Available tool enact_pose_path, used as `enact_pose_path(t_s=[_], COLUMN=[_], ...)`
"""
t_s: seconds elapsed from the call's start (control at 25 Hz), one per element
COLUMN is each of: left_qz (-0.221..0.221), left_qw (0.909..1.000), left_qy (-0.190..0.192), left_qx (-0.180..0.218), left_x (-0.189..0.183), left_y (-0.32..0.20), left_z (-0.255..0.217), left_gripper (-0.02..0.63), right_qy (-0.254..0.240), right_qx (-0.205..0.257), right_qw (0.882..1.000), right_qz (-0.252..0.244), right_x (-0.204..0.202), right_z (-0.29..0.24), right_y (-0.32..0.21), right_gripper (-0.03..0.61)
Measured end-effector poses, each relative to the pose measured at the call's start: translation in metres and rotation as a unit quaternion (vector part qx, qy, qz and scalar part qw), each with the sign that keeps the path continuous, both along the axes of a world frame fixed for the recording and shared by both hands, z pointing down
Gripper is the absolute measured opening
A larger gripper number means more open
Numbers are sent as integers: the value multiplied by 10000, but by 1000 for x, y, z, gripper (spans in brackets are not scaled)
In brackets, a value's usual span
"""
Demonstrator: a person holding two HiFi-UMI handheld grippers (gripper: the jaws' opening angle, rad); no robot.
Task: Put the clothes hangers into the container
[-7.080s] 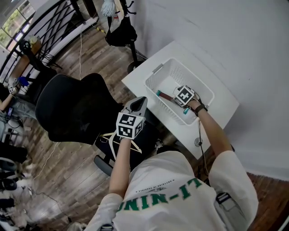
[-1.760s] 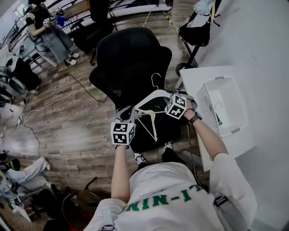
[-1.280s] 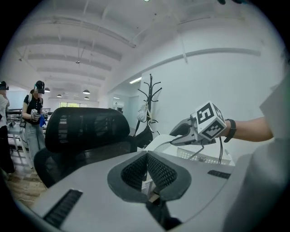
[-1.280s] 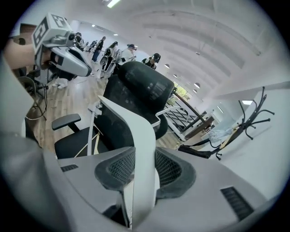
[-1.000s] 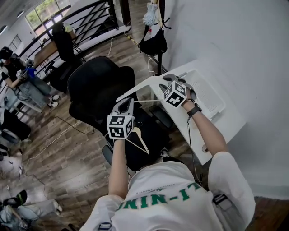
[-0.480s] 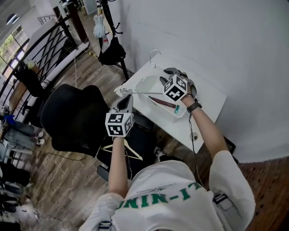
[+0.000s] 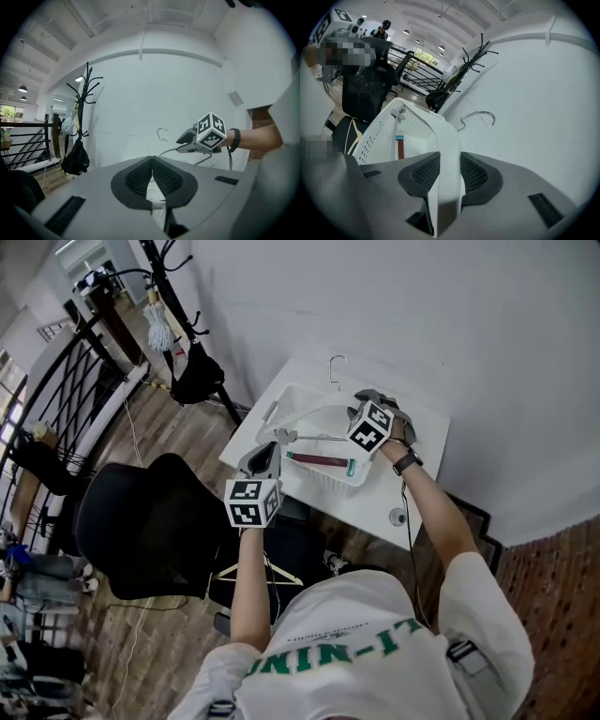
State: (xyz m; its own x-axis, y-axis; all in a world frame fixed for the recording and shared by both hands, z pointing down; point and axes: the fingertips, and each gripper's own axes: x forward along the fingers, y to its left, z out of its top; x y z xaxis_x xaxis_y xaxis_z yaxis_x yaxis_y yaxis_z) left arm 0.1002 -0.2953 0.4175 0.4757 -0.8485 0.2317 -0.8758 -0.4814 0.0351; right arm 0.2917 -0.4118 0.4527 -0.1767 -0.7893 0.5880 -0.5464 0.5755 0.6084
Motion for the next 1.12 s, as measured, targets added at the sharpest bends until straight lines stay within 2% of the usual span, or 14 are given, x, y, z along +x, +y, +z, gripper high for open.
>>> enact_pose_path(t_s=[0.24, 0.48, 0.6, 0.84, 1.04, 1.08, 1.12], left_qz=[144, 208, 207, 177, 62, 35, 7], left_qw=[9999, 9997, 9997, 9995, 9993, 9992, 9992], left_qy=[-45, 31, 54, 100, 161, 170, 177], left_qx=[-4, -76, -154, -252, -343, -359, -369], left_x=[9, 11, 10, 9, 5, 3, 2], left_y=[-12, -14, -15, -13, -11, -11, -12], left_z=[-1, 6, 12, 20, 26, 28, 31], left_gripper=[15, 15, 15, 15, 15, 15, 15], right_qy=[277, 314, 489, 1020, 865, 735, 555], right_qx=[-304, -794, -970, -1031, -1057, -1117, -1208], right_qw=[9989, 9963, 9941, 9890, 9889, 9889, 9885], right_qz=[223, 51, -39, -302, -582, -652, -716], right_x=[5, -24, -37, -53, -57, -59, -61], right_z=[37, 83, 103, 126, 122, 123, 123], right_y=[-7, -7, -9, -12, -15, -16, -16], right_gripper=[147, 147, 147, 149, 152, 181, 250])
